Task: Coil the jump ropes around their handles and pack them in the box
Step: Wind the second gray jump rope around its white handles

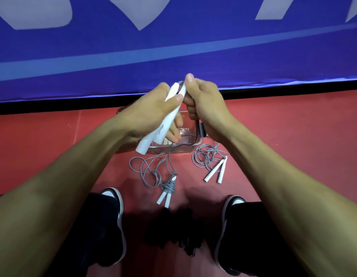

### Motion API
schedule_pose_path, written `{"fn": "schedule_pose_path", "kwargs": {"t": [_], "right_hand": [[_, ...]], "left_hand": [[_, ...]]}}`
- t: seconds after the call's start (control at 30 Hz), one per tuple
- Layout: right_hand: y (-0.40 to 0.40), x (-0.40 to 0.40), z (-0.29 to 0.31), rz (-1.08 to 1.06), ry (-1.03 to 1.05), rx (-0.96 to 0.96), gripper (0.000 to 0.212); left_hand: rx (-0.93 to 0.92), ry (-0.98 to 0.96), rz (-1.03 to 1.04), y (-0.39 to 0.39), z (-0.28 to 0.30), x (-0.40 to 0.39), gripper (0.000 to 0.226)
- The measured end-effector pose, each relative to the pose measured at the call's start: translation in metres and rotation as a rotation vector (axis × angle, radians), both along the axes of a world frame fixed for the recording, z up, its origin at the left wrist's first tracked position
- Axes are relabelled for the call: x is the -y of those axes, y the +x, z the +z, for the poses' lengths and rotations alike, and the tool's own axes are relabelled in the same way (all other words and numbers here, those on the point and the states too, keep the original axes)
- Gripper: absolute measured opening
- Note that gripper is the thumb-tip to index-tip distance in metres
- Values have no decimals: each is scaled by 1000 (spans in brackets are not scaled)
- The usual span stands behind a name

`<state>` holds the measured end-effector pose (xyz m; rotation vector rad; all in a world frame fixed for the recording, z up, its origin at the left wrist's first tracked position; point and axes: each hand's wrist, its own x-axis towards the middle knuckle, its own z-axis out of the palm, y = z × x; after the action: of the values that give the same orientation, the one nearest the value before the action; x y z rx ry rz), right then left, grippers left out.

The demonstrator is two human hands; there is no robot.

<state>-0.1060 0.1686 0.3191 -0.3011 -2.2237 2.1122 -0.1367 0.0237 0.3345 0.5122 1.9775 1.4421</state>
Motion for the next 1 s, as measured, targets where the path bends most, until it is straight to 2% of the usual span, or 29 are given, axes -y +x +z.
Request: {"fn": "schedule_pose_path", "kwargs": {"t": [0.07,0.13,0.2,0.27,0.3,0.37,0.47,0.57,0.67,0.8,0.93,1.0], "right_hand": [[-1,2,-4,8,-31,19,42],[-2,4,-7,13,29,22,43],[-2,4,-9,29,328,-6,45],[-1,5,-7,78,596,-2,53],[-1,7,-6,92,623,40,57],[-1,10,-1,99,521,167,63],[-2,15,2,154,249,292,59],[0,18,-3,175,192,275,54],[1,19,-4,187,199,213,52],[-1,12,2,223,256,115,46],[0,4,8,276,165,97,52],[-1,5,10,269,81,101,59]], "left_hand": [[-66,-13,6,-2,1,2,16],[-64,-15,23,-3,-3,3,18],[-109,-66,49,-3,-9,5,31],[-340,-205,34,-5,-13,8,46],[-497,-304,1,-5,-14,11,51],[-720,-519,-36,-2,-13,16,52],[-809,-696,-25,6,-11,18,45],[-754,-720,-71,13,-13,18,37],[-593,-592,-73,11,-15,19,33],[-490,-445,-48,0,-6,24,37],[-168,-197,-115,-1,5,27,36],[-14,-60,-111,1,6,27,21]]}}
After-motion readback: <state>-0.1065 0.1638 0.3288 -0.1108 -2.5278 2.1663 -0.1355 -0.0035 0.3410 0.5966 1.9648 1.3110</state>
